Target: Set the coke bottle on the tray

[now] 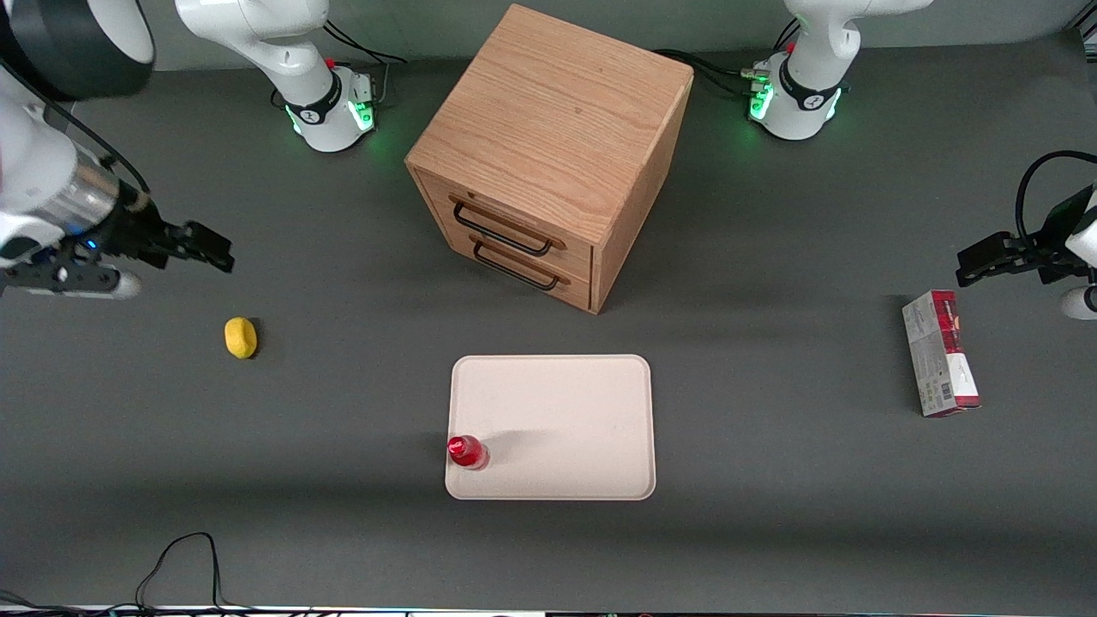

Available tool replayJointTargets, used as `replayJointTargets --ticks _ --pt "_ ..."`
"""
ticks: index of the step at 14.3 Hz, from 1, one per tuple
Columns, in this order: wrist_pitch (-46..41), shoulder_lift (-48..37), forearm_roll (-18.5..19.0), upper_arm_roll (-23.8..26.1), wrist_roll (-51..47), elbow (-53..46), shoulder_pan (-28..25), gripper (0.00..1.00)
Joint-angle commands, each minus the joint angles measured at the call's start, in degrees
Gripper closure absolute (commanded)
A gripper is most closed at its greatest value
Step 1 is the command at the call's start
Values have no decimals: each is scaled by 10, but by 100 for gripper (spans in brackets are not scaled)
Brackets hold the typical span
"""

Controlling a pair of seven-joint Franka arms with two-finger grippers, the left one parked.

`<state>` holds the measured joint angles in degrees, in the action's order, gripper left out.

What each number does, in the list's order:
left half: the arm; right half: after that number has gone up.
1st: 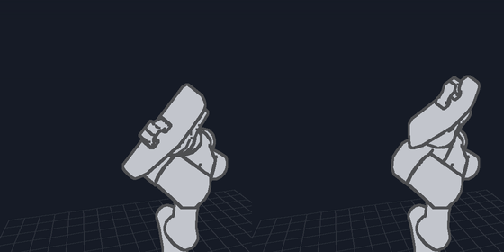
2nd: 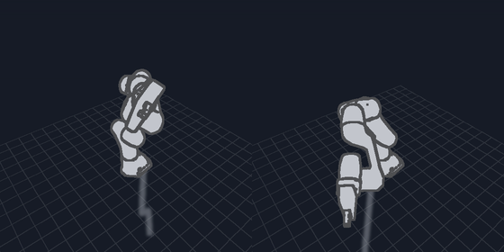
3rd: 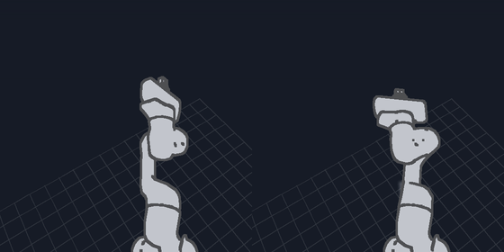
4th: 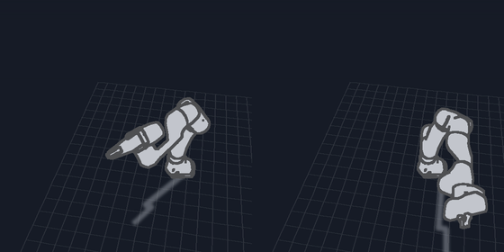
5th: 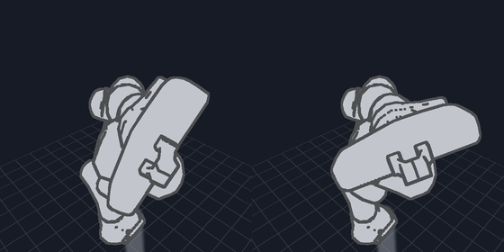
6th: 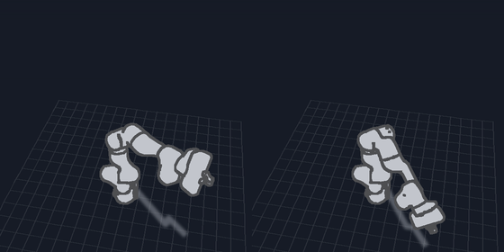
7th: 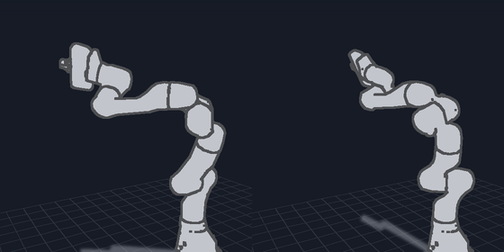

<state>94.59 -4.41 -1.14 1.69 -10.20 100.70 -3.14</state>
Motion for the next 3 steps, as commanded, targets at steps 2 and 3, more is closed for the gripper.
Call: replayJointTargets --ticks 2,3 --pt "9 -39 -17 -5 22 41 1 0" --pt "9 -39 -16 -5 21 39 1 0"
